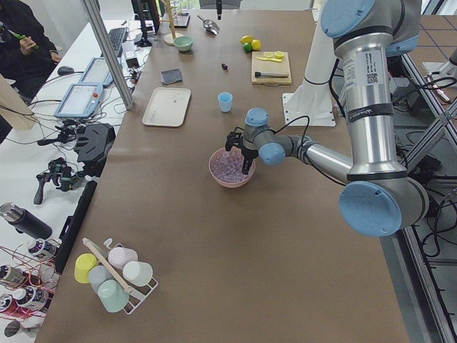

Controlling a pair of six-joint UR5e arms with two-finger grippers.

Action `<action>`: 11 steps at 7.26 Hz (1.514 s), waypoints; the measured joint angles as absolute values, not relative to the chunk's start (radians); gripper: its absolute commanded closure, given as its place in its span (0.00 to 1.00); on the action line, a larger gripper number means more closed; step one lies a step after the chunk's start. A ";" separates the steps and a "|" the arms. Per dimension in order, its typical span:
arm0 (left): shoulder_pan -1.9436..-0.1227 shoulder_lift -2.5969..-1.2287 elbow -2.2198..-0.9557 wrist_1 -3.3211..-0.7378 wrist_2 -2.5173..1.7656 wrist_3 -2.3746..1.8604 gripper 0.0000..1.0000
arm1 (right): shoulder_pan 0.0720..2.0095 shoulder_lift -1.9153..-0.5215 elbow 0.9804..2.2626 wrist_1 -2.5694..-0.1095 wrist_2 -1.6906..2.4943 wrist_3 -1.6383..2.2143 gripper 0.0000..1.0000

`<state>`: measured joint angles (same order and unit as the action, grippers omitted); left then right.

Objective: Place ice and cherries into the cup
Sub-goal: 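Lower the left gripper into the bowl and grasp another ice cube, then carry the ice cube with the left gripper over the light-blue cup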

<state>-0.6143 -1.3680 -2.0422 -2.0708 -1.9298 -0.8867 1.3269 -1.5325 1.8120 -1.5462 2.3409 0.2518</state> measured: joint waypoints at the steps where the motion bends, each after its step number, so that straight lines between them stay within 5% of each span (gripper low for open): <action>1: -0.616 -1.367 -2.045 -2.071 -1.930 -0.887 0.72 | 1.327 -1.532 1.813 -1.546 2.341 0.253 0.00; 4: -0.634 -1.375 -2.065 -2.066 -1.964 -0.887 0.74 | 1.327 -1.532 1.815 -1.547 2.342 0.253 0.00; 8: -0.727 -1.387 -2.074 -2.065 -1.994 -0.886 1.00 | 1.327 -1.533 1.823 -1.546 2.345 0.268 0.00; 11: -0.764 -1.483 -2.064 -2.056 -1.998 -0.885 1.00 | 1.324 -1.534 1.832 -1.547 2.349 0.273 0.00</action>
